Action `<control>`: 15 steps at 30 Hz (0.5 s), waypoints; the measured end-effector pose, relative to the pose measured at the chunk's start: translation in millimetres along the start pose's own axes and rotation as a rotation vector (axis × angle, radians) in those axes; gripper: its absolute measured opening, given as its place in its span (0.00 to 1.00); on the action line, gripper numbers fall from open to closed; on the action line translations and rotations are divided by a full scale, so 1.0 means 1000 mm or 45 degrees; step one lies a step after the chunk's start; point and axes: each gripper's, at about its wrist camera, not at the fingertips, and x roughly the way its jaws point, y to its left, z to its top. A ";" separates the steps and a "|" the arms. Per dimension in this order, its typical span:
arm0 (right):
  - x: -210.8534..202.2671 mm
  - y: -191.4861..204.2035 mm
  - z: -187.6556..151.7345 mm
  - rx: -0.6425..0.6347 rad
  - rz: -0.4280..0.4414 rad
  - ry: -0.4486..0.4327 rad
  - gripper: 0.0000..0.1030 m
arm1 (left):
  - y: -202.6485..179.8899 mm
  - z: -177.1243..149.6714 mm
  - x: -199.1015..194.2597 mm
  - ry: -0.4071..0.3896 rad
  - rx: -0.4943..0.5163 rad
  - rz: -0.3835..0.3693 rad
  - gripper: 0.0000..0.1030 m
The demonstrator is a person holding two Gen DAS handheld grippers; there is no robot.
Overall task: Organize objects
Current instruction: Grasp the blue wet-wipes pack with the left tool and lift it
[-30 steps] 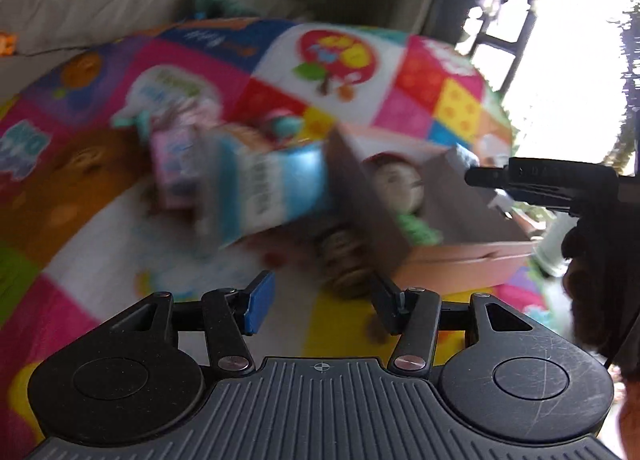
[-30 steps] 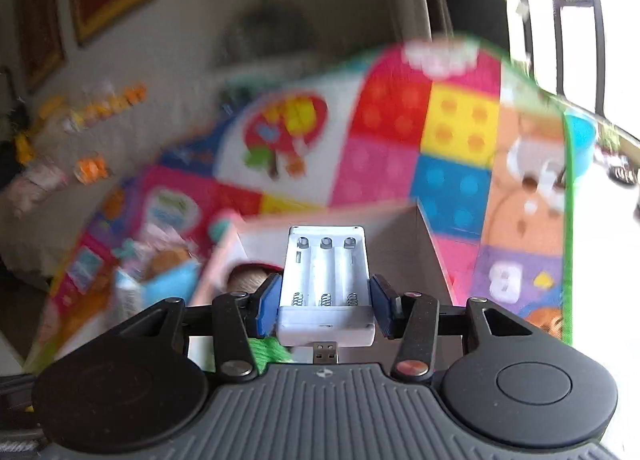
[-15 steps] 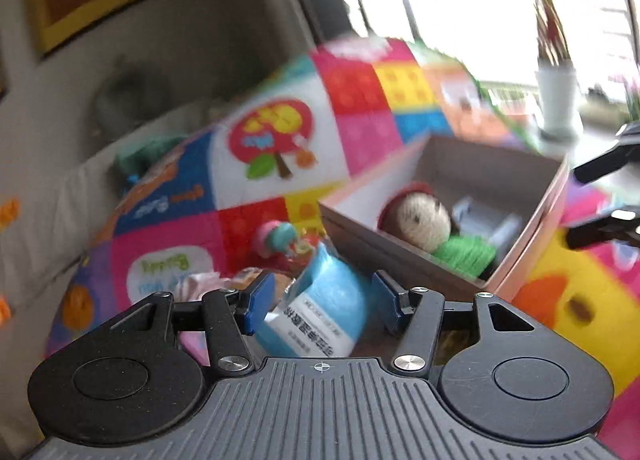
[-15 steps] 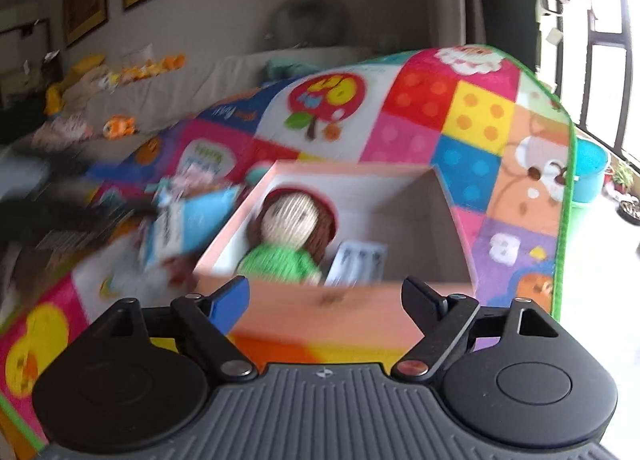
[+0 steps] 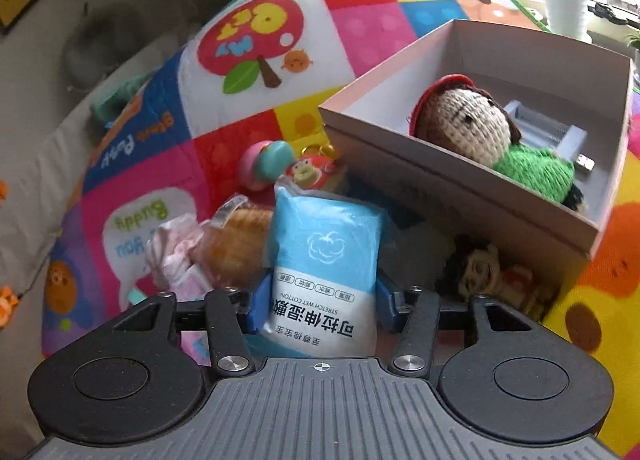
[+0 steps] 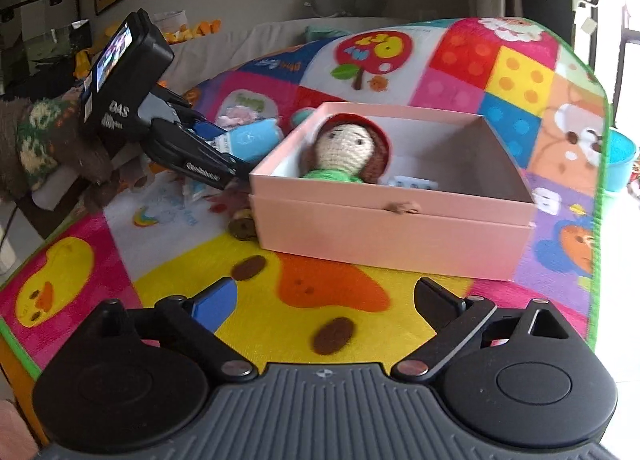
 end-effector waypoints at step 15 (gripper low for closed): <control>0.080 0.132 0.047 -0.659 -0.249 -0.084 0.45 | 0.027 -0.136 -0.112 -0.069 -0.673 -0.134 0.52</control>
